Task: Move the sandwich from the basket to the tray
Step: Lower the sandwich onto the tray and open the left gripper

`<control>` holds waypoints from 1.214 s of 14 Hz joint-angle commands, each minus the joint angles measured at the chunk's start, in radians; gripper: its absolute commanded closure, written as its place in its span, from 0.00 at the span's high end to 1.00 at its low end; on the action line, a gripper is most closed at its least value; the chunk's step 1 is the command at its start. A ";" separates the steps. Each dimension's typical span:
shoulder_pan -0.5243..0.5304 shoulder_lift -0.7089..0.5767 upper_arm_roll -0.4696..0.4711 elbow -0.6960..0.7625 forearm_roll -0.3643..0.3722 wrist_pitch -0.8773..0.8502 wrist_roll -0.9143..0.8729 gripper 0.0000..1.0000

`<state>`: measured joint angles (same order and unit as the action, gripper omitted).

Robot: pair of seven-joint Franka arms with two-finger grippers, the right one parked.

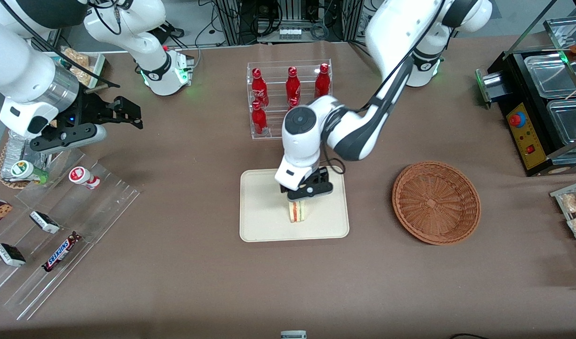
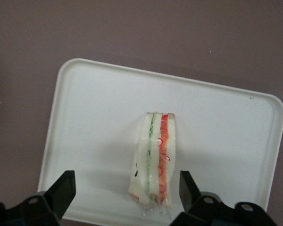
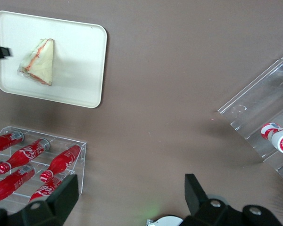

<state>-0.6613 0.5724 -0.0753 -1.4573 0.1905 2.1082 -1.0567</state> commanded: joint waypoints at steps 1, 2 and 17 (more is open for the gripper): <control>0.052 -0.144 -0.006 -0.002 0.006 -0.155 0.135 1.00; 0.067 -0.188 -0.006 -0.003 0.004 -0.193 0.174 1.00; 0.506 -0.535 -0.004 -0.220 -0.134 -0.517 0.780 1.00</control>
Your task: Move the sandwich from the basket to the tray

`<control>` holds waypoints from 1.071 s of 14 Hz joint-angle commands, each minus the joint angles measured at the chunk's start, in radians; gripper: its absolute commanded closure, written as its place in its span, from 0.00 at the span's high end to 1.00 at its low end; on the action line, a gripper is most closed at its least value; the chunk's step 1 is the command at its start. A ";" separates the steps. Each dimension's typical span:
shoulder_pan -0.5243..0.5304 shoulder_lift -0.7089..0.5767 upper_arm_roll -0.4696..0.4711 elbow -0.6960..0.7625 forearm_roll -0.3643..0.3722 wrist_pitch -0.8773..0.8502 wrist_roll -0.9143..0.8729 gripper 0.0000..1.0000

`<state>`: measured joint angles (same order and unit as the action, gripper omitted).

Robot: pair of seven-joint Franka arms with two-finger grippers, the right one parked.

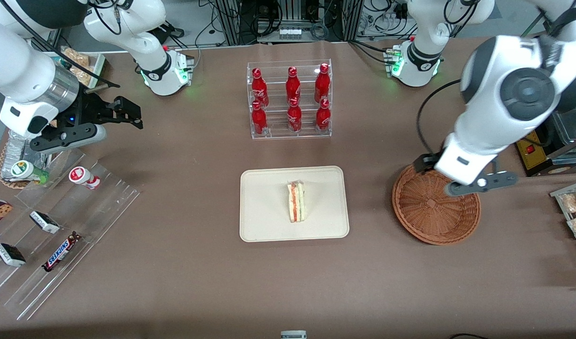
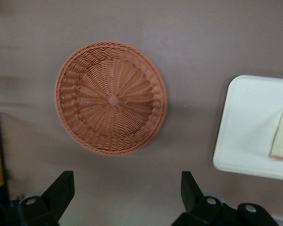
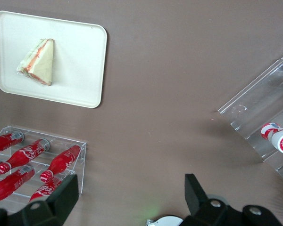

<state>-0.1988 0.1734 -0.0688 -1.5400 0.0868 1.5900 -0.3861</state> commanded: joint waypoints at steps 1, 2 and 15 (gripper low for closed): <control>0.061 -0.182 -0.008 -0.173 -0.036 -0.002 0.169 1.00; 0.080 -0.216 -0.006 -0.187 -0.041 -0.001 0.221 1.00; 0.081 -0.224 0.153 -0.084 -0.091 -0.054 0.446 1.00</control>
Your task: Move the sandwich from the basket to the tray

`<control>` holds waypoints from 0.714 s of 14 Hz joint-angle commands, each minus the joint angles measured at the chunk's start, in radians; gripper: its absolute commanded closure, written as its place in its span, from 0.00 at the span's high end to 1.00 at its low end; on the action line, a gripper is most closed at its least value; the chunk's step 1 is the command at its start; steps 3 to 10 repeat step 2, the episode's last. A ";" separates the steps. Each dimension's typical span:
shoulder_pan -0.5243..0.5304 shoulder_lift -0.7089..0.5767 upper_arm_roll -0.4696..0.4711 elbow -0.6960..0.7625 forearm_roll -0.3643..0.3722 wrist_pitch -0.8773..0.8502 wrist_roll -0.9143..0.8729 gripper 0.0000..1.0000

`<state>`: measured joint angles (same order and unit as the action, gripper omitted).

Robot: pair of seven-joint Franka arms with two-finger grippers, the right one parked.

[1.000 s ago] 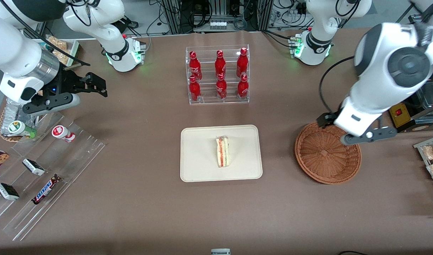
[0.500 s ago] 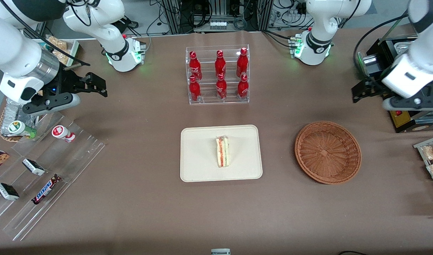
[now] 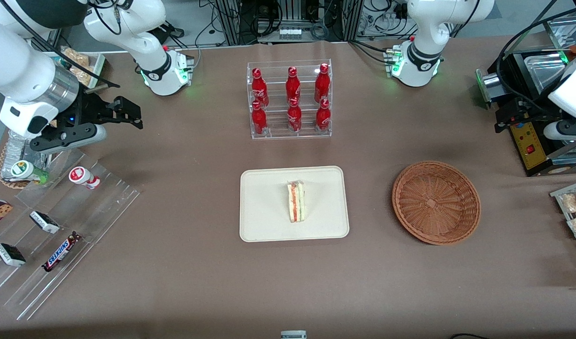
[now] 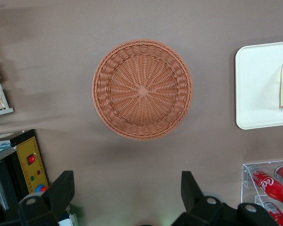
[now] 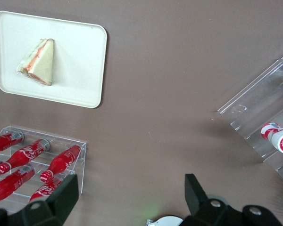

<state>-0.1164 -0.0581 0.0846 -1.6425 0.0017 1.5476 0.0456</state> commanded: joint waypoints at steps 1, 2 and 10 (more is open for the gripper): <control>0.000 0.009 0.000 0.020 -0.008 -0.009 0.014 1.00; 0.000 0.007 0.000 0.017 -0.009 0.000 0.014 1.00; 0.000 0.007 0.000 0.017 -0.009 0.000 0.014 1.00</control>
